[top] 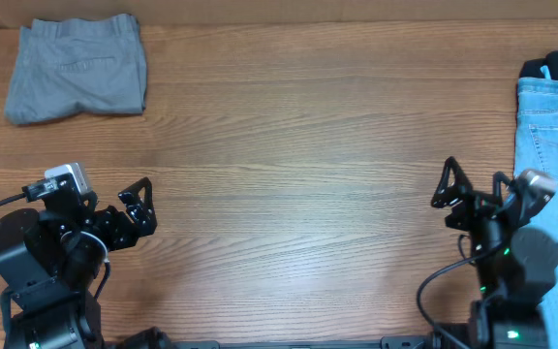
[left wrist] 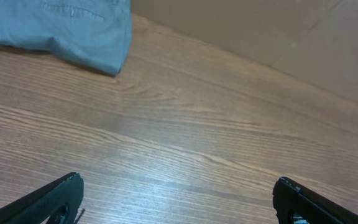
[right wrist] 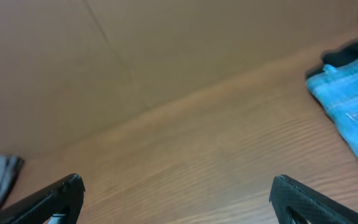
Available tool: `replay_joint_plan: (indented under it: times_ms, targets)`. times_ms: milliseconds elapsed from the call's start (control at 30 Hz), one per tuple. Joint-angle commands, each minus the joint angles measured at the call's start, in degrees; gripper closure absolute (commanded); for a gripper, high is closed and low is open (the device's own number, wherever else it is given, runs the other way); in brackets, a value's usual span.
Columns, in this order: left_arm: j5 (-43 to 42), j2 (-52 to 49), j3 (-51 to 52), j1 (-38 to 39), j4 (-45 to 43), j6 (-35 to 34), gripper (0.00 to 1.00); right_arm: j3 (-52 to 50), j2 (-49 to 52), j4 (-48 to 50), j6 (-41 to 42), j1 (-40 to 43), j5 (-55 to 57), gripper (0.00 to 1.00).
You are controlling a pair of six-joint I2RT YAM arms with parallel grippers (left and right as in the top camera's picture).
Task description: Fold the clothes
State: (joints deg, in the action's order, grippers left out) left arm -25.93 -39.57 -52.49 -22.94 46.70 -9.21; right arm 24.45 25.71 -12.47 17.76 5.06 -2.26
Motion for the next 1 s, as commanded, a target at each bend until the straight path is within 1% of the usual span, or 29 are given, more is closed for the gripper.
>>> replay_joint_plan:
  times_ms: [0, 67, 133, 233, 300, 367, 600, 767, 967]
  targets:
    - [-0.5, -0.1, 0.3, 0.1, -0.1, 0.2, 0.0, -8.7, -4.5, 6.9, 0.0, -1.0, -1.9, 0.0]
    - [-0.5, -0.1, 0.3, 0.1, -0.1, 0.2, 0.0, -13.6, -7.4, 11.6, -0.2, -2.4, -1.6, 0.0]
    - [-0.5, -0.1, 0.3, 0.1, -0.1, 0.2, 0.0, -16.6, -10.1, 13.7, -0.2, -4.2, -0.2, 0.0]
    - [-0.5, -0.1, 0.3, 0.1, -0.1, 0.2, 0.0, -18.9, -14.6, 13.7, -2.4, -6.7, 0.9, 0.0]
    - [-0.5, -0.1, 0.3, 0.1, -0.1, 0.2, 0.0, -19.8, -17.0, 13.7, -4.5, -7.4, 0.9, 0.0]
    - [-0.5, -0.1, 0.3, 0.1, -0.1, 0.2, 0.0, -20.4, -18.6, 13.2, -4.8, -7.4, 0.9, 0.0]
    - [-0.5, -0.1, 0.3, 0.1, -0.1, 0.2, 0.0, -20.9, -19.7, 12.8, -4.7, -7.2, 0.9, 0.0]
    - [-0.5, -0.1, 0.3, 0.1, -0.1, 0.2, 0.0, -24.1, -25.3, 12.5, -5.9, -7.2, 0.7, 0.0]
    - [-0.5, -0.1, 0.3, 0.1, -0.1, 0.2, 0.0, -24.0, -25.6, 8.6, -6.8, -7.2, 0.7, 0.0]
